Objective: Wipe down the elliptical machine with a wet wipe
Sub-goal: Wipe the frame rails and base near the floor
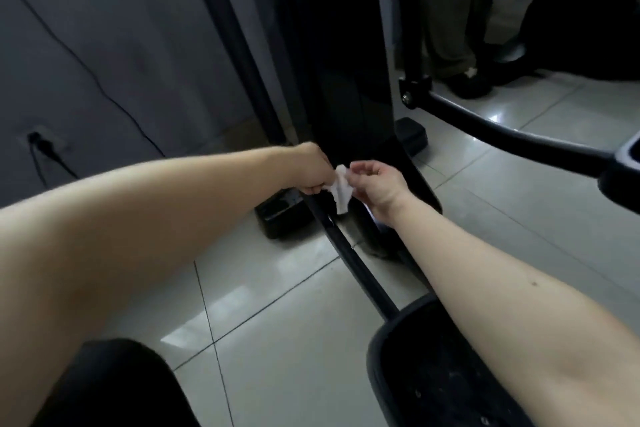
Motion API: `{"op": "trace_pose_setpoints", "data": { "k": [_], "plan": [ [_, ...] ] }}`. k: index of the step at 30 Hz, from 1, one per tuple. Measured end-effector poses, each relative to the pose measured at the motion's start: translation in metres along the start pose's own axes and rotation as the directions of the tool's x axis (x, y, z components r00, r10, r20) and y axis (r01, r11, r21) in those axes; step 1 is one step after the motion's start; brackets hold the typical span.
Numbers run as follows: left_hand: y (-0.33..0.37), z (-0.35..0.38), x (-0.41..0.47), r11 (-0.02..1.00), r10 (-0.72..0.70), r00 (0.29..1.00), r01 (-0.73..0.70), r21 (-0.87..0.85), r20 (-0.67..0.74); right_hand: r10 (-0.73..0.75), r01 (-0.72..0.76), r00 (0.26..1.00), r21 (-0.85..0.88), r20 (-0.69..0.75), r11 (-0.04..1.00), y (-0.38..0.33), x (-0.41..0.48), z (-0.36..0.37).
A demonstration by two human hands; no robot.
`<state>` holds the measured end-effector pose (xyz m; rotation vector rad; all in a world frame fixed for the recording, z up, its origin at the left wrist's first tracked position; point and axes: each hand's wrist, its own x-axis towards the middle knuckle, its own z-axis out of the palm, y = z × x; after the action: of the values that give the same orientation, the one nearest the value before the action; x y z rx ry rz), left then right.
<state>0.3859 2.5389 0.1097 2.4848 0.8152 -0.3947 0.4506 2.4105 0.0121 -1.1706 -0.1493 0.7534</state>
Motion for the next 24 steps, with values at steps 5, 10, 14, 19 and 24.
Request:
{"op": "trace_pose_setpoints", "data": {
  "k": [5,10,14,19,24],
  "plan": [
    [-0.041,0.018,-0.006,0.985,-0.058,0.998,0.053,-0.166,-0.028,-0.067,0.057,0.998,-0.365,-0.016,0.929,0.016,0.0,0.01],
    [-0.081,0.024,-0.022,0.873,-0.054,0.998,0.03,-0.487,-0.036,-0.165,0.127,0.986,-0.593,-0.01,0.795,0.011,-0.003,0.025],
    [-0.102,0.013,-0.027,0.819,-0.05,0.993,-0.019,-0.574,-0.105,-0.171,0.119,0.985,-0.74,0.005,0.662,0.004,-0.013,0.045],
    [-0.117,0.015,-0.027,0.837,0.039,0.984,-0.129,-0.532,-0.177,-0.064,0.107,0.993,-0.552,0.097,0.827,0.016,-0.035,0.072],
    [-0.121,0.013,-0.016,0.886,0.156,0.97,-0.221,-0.407,-0.186,-0.049,0.055,0.998,-0.415,0.025,0.908,0.029,-0.036,0.088]
  ]
}}
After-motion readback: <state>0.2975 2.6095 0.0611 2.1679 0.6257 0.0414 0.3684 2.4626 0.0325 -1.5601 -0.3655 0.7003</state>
